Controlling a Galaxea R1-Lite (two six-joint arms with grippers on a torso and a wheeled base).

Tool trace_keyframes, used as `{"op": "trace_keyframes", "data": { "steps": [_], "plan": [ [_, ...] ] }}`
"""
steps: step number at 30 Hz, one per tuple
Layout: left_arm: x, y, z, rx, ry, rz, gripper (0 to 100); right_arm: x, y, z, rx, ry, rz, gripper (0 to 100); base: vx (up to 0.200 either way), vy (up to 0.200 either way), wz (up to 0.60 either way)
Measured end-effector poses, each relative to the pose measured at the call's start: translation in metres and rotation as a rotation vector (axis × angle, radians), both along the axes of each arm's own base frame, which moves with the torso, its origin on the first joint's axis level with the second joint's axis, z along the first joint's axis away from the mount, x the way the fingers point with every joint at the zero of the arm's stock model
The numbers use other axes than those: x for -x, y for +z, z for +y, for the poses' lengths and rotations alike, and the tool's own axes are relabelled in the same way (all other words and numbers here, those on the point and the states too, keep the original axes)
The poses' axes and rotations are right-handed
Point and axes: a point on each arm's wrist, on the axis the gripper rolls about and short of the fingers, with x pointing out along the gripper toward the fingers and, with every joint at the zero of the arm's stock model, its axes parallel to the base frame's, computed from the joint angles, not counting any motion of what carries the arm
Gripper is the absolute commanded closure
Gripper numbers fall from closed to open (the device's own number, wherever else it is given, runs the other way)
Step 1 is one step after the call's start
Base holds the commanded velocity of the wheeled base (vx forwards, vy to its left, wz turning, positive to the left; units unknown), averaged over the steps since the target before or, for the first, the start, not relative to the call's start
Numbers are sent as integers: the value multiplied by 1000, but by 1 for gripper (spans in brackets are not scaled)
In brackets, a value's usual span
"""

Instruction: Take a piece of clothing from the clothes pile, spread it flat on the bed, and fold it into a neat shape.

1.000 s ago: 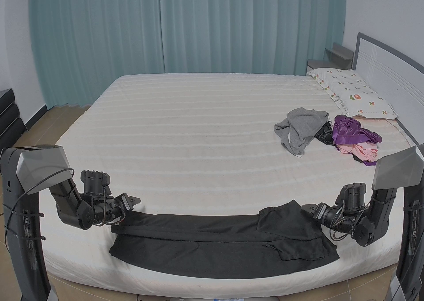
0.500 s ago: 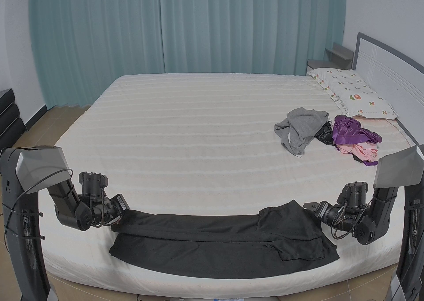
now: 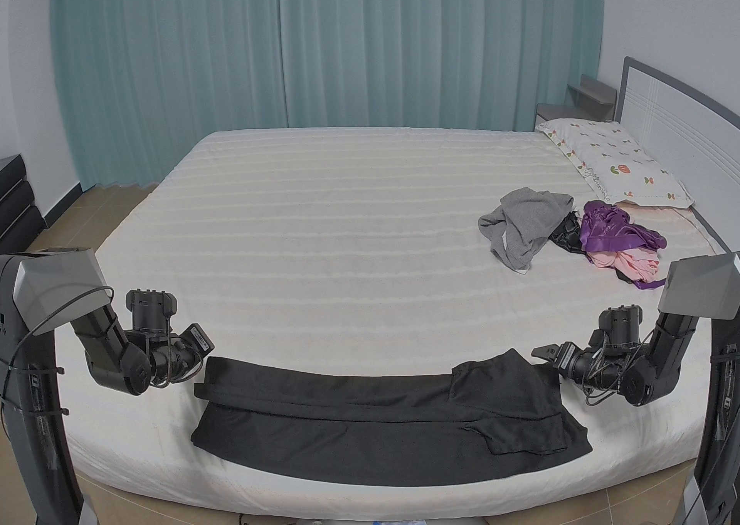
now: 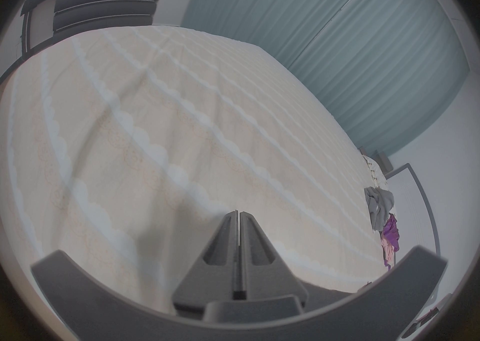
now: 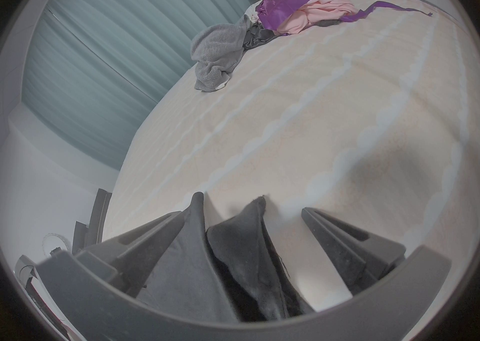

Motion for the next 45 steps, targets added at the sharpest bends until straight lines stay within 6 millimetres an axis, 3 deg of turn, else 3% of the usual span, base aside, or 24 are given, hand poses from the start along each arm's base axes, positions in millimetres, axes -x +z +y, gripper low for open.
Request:
{"op": "trace_keyframes", "data": {
  "steps": [13,14,21,37,38,45],
  "plan": [
    [0,1,3,1,9,0,100,-29,4,11,7,32,49,0,0,0,0],
    [1,1,3,1,9,2,100,-30,4,12,10,36,51,100,0,0,0],
    [1,0,2,0,5,5,100,-35,4,13,16,35,54,100,0,0,0],
    [2,-1,0,4,-3,12,100,-42,10,-7,15,-16,-1,100,0,0,0],
    [2,-1,0,5,-3,10,100,-41,11,-7,14,-15,-2,0,0,0,0],
    [10,5,1,15,-9,7,100,-22,22,-6,-12,-10,17,0,0,0,0]
  ]
}}
